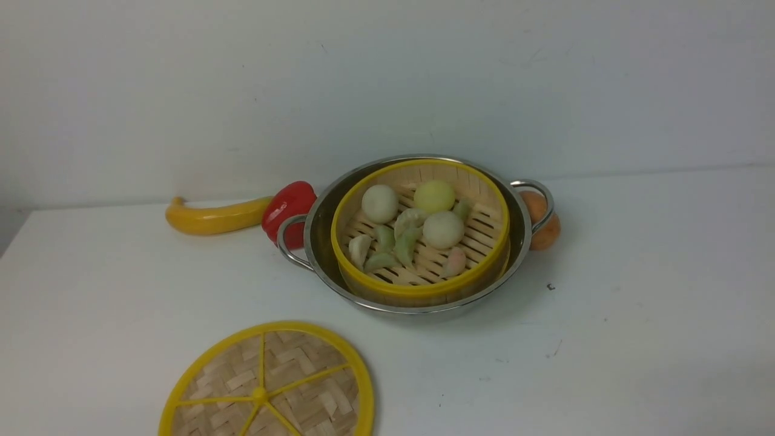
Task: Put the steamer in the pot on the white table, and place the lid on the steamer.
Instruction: 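Grasp the bamboo steamer lid lying on the table by its centre knob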
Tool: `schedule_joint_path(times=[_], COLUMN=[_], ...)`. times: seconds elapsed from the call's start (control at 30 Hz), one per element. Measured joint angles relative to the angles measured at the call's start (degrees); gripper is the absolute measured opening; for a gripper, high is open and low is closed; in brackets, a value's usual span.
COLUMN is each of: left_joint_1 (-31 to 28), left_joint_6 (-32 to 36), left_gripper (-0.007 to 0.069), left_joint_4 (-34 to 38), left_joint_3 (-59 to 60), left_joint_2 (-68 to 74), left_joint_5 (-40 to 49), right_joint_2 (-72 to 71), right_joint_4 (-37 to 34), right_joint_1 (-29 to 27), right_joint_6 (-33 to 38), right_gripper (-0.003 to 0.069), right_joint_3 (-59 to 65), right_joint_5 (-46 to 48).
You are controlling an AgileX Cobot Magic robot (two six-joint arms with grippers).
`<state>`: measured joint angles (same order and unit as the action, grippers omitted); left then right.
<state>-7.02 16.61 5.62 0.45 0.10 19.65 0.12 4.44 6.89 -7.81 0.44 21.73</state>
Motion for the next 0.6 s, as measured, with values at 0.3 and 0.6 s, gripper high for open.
schedule_joint_path(times=[0.3, 0.6], left_joint_1=[0.0, 0.0], left_joint_6=[0.0, 0.0], left_gripper=[0.0241, 0.0241], left_joint_4=[0.0, 0.0], left_joint_3=[0.0, 0.0], left_joint_2=[0.0, 0.0], left_joint_5=[0.0, 0.0], right_joint_2=[-0.1, -0.1], right_joint_4=[-0.1, -0.1], right_joint_1=[0.0, 0.0], right_joint_6=[0.0, 0.0], right_gripper=[0.0242, 0.0242], right_joint_3=[0.0, 0.0], right_joint_5=[-1.9, -2.2])
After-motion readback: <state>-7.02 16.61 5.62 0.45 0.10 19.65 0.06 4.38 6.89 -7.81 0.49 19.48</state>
